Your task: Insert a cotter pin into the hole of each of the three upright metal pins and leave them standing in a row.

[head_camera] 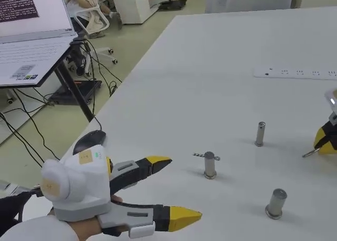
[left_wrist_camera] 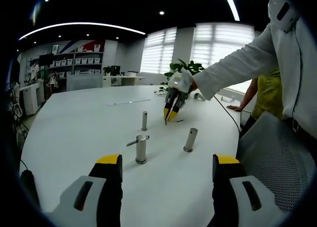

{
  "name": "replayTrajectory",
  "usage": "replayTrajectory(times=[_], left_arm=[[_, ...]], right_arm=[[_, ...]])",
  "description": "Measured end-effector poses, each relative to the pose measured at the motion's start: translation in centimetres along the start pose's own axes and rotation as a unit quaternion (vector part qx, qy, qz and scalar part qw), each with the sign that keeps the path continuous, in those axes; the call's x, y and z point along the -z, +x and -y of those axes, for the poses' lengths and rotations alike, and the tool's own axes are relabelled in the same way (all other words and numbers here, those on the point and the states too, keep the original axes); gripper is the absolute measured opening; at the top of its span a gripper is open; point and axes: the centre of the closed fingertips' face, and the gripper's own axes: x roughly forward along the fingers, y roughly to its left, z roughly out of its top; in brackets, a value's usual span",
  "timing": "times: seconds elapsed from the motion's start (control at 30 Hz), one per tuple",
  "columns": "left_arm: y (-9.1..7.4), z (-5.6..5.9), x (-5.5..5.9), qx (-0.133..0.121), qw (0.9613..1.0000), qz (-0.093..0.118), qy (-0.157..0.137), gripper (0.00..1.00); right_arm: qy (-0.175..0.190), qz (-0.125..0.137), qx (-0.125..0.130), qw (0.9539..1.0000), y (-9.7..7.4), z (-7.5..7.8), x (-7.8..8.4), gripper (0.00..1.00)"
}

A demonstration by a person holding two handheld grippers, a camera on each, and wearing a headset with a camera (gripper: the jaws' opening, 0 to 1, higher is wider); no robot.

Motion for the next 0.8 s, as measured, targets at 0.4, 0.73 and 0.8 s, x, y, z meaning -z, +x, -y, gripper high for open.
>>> replayTrajectory(times=[0.4, 0.73, 0.8], left_arm=[[0.0, -0.1, -0.01, -0.002, 1.0, -0.001, -0.001, 0.74], [0.17, 0.13, -0.08, 0.002, 1.0, 0.0, 0.001, 0.73], [0.15, 0.26, -0.12, 0.003, 1.0, 0.0, 0.002, 0.73]], right_arm=[[0.016, -0.01, -0.017, 0.9997, 0.38, -0.01, 0.5, 0.06], [0.056, -0.006, 0.013, 0.9983, 0.36, -0.18, 0.65, 0.03], [0.057, -0.006, 0.017, 0.9982, 0.35, -0.22, 0.62, 0.03]])
